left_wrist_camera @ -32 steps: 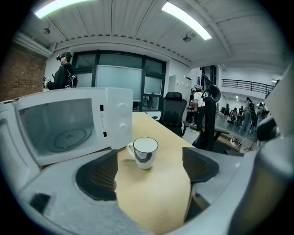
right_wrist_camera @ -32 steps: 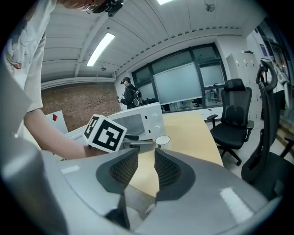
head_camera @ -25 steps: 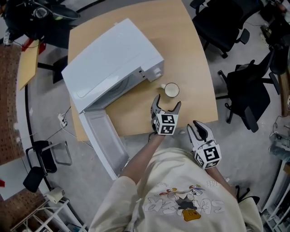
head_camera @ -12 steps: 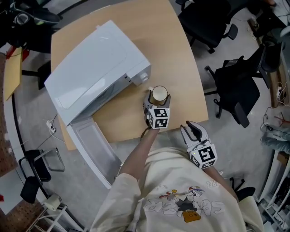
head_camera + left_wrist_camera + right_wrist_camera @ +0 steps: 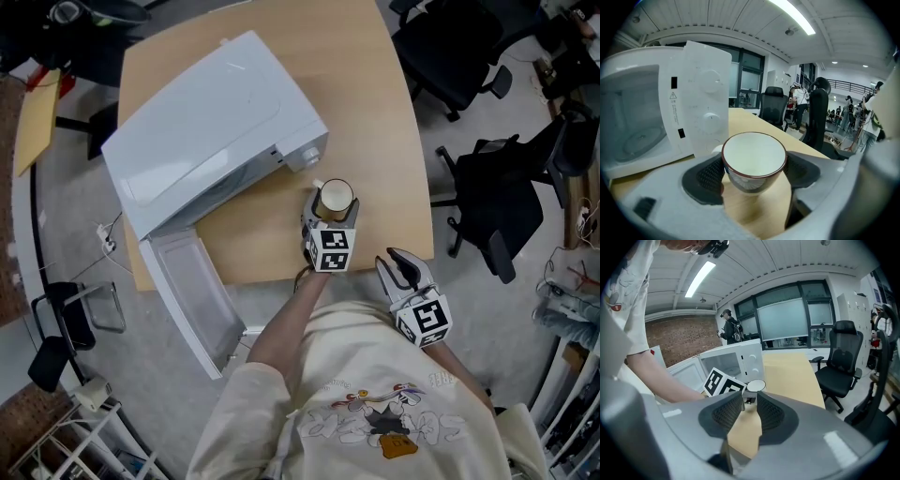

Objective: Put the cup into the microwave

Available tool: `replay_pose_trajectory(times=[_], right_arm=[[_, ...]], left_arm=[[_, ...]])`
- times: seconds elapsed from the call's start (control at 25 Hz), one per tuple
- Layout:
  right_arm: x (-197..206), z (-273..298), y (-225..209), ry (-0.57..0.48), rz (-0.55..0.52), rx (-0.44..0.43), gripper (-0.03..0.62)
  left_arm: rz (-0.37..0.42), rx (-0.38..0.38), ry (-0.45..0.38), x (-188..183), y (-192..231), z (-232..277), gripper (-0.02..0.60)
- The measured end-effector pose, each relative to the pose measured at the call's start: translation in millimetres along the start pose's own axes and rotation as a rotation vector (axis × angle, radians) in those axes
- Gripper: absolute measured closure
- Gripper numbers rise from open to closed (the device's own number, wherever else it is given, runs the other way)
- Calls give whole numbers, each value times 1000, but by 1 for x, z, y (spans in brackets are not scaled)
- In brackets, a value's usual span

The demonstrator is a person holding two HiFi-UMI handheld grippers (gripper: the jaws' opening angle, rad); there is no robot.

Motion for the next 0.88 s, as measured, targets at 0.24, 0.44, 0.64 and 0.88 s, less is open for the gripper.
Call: replay_pose_trajectory(times=[0.24,0.44,0.64,0.88], right_arm=[[-11,18,2,-11,-44,-91,485],[-19,40,10,-21,-71,-170,487],[-36,62,33,-47,-87,-240,500],[-53,84,58,-69,-111,-290,503]], left_arm=[[-83,-110,-59,-6,19,-44,195],[-137,-269,-68,-1,59,-86,195],[-223,-419,-112,-2,119,-135,195],[-297,-567,-173,-17,196,-174,195]])
Point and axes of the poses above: the fingertips, and each gripper's own axes: z forward along the fingers, y to its left, x out of its underside, the point moved 7 cm from there along -z, backward along the fingers, and after that the axes turned 6 degrees about x, right-handed, at the moved point
